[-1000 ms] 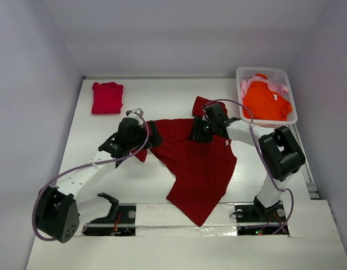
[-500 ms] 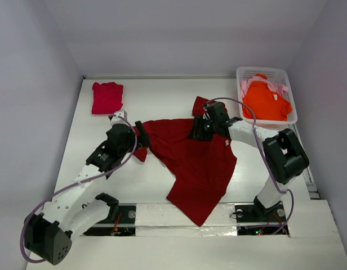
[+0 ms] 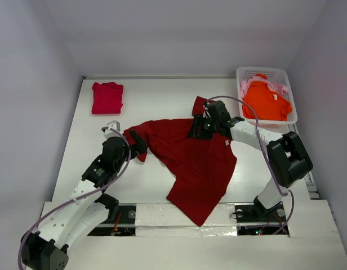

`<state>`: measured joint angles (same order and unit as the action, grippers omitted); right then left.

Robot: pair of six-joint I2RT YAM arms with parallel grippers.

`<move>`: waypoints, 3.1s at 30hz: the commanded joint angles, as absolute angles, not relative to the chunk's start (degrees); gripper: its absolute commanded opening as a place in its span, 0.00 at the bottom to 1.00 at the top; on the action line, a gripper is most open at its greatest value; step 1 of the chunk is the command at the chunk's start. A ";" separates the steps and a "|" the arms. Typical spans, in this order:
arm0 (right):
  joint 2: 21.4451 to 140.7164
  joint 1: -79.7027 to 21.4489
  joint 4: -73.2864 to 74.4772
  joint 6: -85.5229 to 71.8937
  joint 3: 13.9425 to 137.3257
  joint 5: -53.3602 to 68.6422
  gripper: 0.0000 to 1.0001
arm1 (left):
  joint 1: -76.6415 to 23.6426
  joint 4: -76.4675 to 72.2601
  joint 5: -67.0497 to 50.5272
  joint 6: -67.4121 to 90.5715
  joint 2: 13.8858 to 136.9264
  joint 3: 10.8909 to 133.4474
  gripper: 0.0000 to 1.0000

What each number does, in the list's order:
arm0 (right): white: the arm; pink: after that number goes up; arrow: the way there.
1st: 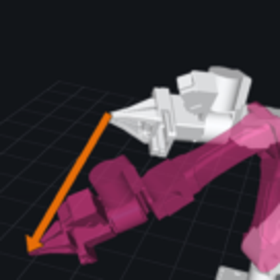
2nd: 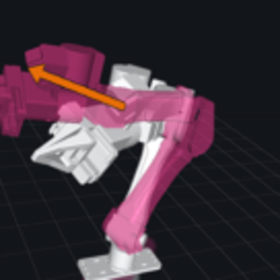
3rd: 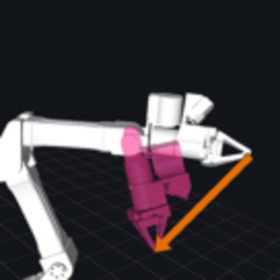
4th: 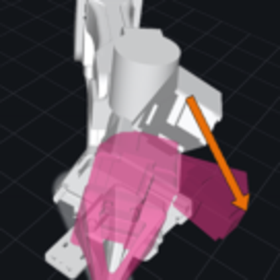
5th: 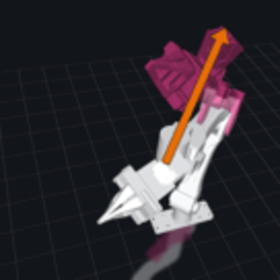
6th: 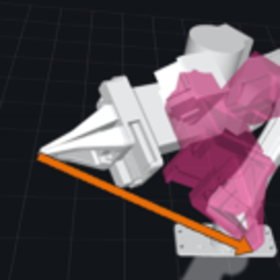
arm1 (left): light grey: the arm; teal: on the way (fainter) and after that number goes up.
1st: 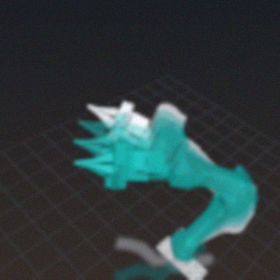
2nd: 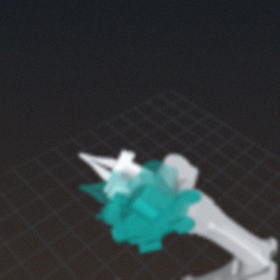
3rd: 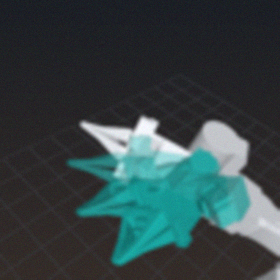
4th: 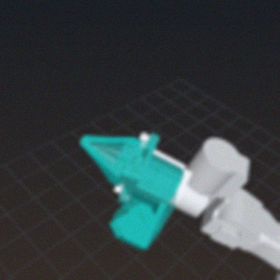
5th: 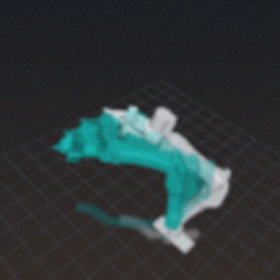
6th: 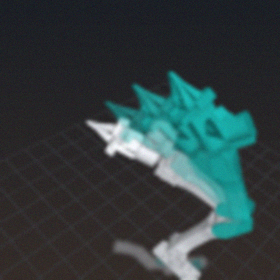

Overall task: Fold and stack the t-shirts
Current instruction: Flatten the tshirt out

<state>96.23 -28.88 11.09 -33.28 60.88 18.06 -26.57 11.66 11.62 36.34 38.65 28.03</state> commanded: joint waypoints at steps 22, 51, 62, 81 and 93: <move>93.17 -30.94 9.14 -33.49 60.30 19.69 0.58 | -26.81 12.04 15.81 46.31 34.09 25.58 0.98; 90.70 -31.46 8.88 -34.98 58.27 19.77 0.58 | -26.81 3.52 16.43 54.93 40.87 18.63 0.83; 90.53 -31.99 9.05 -35.07 58.62 19.86 0.58 | -26.81 -2.90 14.33 55.11 45.87 16.52 0.72; 91.23 -32.52 9.58 -34.89 59.85 19.78 0.58 | -26.81 -8.52 11.87 53.80 48.69 14.85 0.00; 91.15 -33.05 9.05 -37.70 54.50 18.02 0.56 | -26.81 2.63 17.22 49.22 43.51 21.61 0.00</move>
